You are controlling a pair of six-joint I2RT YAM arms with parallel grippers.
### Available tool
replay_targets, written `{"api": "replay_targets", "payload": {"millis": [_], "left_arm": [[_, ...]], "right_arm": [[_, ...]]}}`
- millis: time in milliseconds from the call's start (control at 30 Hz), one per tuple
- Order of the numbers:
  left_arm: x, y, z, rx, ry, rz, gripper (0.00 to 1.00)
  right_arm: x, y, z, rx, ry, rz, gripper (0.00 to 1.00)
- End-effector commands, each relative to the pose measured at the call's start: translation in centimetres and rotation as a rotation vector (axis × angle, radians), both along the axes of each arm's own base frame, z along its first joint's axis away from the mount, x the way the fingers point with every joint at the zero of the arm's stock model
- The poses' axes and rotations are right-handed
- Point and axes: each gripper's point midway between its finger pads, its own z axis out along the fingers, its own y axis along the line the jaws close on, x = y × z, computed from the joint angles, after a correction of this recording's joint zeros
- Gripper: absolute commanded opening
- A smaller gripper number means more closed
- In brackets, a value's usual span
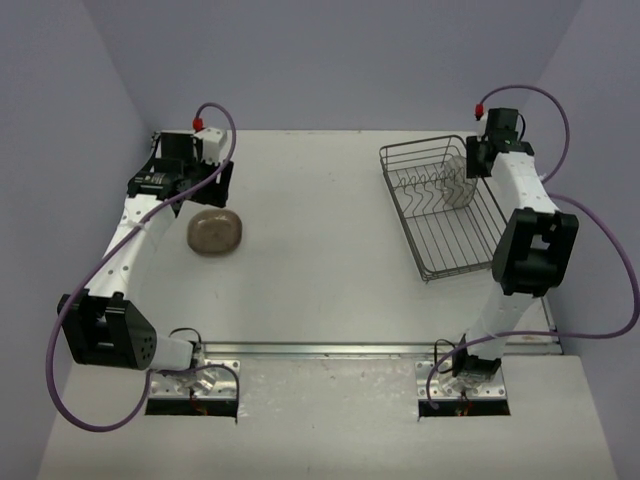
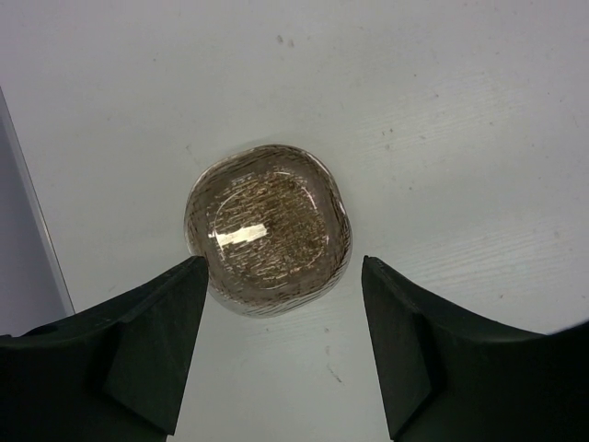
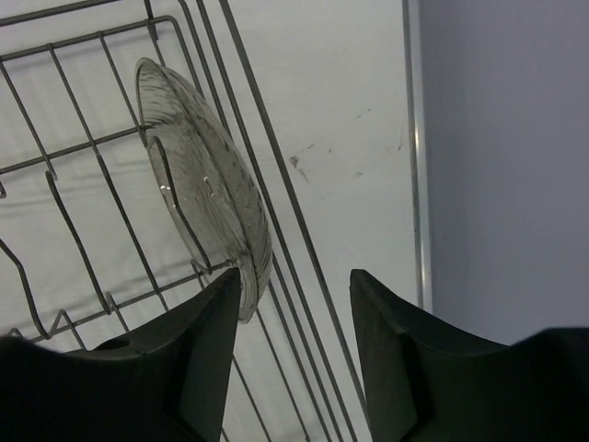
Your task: Unload the plates from the dish rack
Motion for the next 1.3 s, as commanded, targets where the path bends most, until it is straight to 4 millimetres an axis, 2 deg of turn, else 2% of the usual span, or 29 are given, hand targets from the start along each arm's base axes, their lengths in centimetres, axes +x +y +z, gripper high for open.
{"api": "replay_targets", "payload": {"millis": [0, 67, 167, 267, 333, 500, 633, 667, 733, 833, 900, 1067, 1100, 1167, 1200, 1233, 1267], "left_arm": [[0.8, -0.1, 1.0, -0.013, -0.052, 0.015, 0.66], [0.8, -0.1, 0.8, -0.014, -0.048, 0.016, 0.66], [0.7, -0.1, 0.8, -0.016, -0.044, 0.019, 0.66], [0.7, 0.0, 0.8, -0.011, -0.042, 0.021, 0.67], [0.7, 0.1, 0.8, -0.009, -0.042, 0.023, 0.67], [0.8, 0.0, 0.8, -0.017, -0.036, 0.026, 0.67], [0.9, -0.3, 0.9, -0.033, -0.035, 0.020, 0.67], [0.9, -0.4, 0.9, -0.039, -0.035, 0.020, 0.69], [0.9, -0.7, 1.2, -0.053, -0.041, 0.013, 0.77], [0.9, -1.0, 1.7, -0.067, -0.049, 0.003, 0.98], [0.9, -1.5, 2.0, -0.091, -0.048, -0.010, 1.00], [0.8, -2.3, 2.8, -0.136, -0.055, -0.029, 1.00], [0.8, -2.7, 3.2, -0.155, -0.062, -0.045, 1.00], [0.4, -4.3, 4.2, -0.229, -0.076, -0.103, 1.00], [0.4, -4.4, 4.4, -0.233, -0.079, -0.106, 1.00], [-0.1, -5.7, 5.1, -0.288, -0.090, -0.163, 1.00], [-0.5, -6.6, 5.7, -0.325, -0.094, -0.204, 1.00]], "right_arm": [[1.6, -0.1, 0.2, 0.040, -0.097, -0.087, 0.51], [1.8, 0.2, -0.5, 0.065, -0.108, -0.099, 0.50], [2.3, 0.2, -1.1, 0.079, -0.135, -0.115, 0.42], [2.7, 0.2, -1.4, 0.084, -0.146, -0.124, 0.25], [2.8, 0.1, -1.4, 0.085, -0.151, -0.127, 0.23], [2.9, 0.0, -0.4, 0.072, -0.173, -0.130, 0.02], [2.7, -0.2, 1.9, 0.046, -0.212, -0.119, 0.00], [2.6, -0.3, 3.1, 0.031, -0.235, -0.117, 0.00], [2.5, -0.6, 5.7, -0.013, -0.283, -0.109, 0.00], [2.5, -1.1, 9.1, -0.087, -0.340, -0.094, 0.00], [2.5, -1.6, 11.9, -0.152, -0.391, -0.082, 0.00], [1.5, -1.6, 16.9, -0.239, -0.487, -0.049, 0.00], [1.4, -1.4, 17.2, -0.234, -0.500, -0.042, 0.00], [0.7, 0.0, 19.0, -0.194, -0.551, 0.012, 0.00], [1.0, 0.8, 19.1, -0.170, -0.559, 0.057, 0.00], [0.7, 3.2, 19.5, -0.082, -0.569, 0.156, 0.00], [0.1, 3.8, 19.6, -0.048, -0.561, 0.165, 0.00]]}}
